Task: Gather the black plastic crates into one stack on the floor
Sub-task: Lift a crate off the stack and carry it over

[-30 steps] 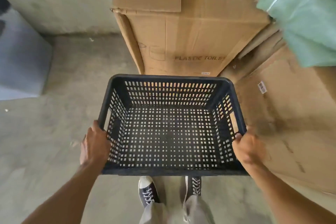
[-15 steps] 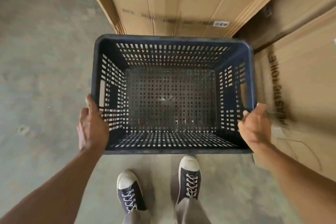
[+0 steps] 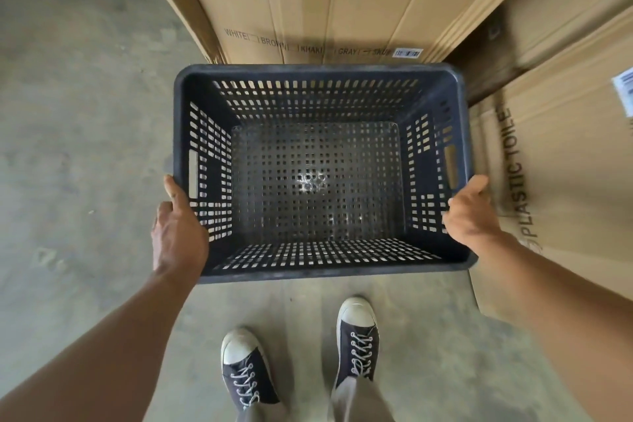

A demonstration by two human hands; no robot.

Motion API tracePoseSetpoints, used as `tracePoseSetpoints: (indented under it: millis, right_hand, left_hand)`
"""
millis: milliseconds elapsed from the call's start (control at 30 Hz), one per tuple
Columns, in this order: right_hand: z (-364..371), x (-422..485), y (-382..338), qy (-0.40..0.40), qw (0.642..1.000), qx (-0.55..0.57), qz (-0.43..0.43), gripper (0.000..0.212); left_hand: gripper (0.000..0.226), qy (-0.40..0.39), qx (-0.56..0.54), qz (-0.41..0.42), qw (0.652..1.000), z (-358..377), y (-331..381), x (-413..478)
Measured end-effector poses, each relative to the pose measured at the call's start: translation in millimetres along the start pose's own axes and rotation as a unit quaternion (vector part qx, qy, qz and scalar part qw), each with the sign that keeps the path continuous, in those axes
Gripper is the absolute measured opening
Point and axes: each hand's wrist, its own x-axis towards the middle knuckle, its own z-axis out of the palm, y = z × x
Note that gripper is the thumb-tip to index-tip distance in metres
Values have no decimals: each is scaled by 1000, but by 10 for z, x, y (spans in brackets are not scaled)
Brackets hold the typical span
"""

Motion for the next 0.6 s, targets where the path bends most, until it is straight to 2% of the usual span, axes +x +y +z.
tracePoseSetpoints:
  millis: [67, 133, 200, 300, 433, 600]
  right_hand:
    - [-75, -60, -40, -35, 999, -2, 26, 54]
    - [-155, -186, -89, -19, 999, -43, 18, 62]
    - [-259, -358, -167, 13, 997, -79, -20, 71]
    - [-535, -664, -380, 40, 986, -121, -108, 72]
    - [-1237, -1192, -853, 96, 969, -130, -187, 66]
    - [-2639, -1853, -1587, 183, 936, -114, -279, 57]
  left_hand:
    - [86, -28, 16, -1, 999, -77, 4, 36]
    - [86, -47, 51, 8, 998, -202, 26, 59]
    - [82, -25, 88, 64, 994, -367, 88, 35]
    - [69, 37, 110, 150, 982, -754, 279, -60]
    - [61, 91, 83, 225, 966, -1609, 645, -239]
    - [60, 167, 72, 265, 947, -3166, 1321, -516]
